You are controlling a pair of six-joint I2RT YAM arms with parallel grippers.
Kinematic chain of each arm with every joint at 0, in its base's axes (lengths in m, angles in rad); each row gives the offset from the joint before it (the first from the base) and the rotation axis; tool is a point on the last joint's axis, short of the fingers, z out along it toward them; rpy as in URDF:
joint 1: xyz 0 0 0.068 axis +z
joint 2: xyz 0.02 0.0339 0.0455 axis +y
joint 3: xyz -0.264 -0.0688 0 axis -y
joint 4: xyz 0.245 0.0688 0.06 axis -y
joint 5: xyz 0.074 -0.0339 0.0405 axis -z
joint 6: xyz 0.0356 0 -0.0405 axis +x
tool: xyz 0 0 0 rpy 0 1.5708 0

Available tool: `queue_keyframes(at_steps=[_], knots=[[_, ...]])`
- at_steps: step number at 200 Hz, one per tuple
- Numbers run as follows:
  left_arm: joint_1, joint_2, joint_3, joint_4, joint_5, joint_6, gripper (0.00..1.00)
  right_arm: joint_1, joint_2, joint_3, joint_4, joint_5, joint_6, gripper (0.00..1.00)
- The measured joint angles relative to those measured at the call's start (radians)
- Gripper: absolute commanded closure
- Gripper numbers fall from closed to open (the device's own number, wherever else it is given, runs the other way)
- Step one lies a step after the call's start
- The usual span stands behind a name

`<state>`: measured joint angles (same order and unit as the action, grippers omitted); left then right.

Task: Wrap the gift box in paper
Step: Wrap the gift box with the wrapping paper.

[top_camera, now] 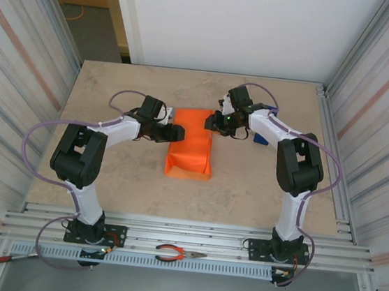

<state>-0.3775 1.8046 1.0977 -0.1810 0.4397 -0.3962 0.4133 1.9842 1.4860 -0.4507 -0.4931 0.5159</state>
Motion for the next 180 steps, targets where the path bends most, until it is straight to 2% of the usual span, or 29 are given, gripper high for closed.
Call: queue_keyframes(at_steps=[118,180], knots=[[-0.007,0.000,0.000,0.010,-0.008,0.000,0.39,0.005,-0.040,-0.071,0.089,0.028,0.173,0.58],[-0.007,0.000,0.000,0.011,-0.007,0.000,0.39,0.015,-0.040,-0.048,0.048,0.059,0.143,0.57]])
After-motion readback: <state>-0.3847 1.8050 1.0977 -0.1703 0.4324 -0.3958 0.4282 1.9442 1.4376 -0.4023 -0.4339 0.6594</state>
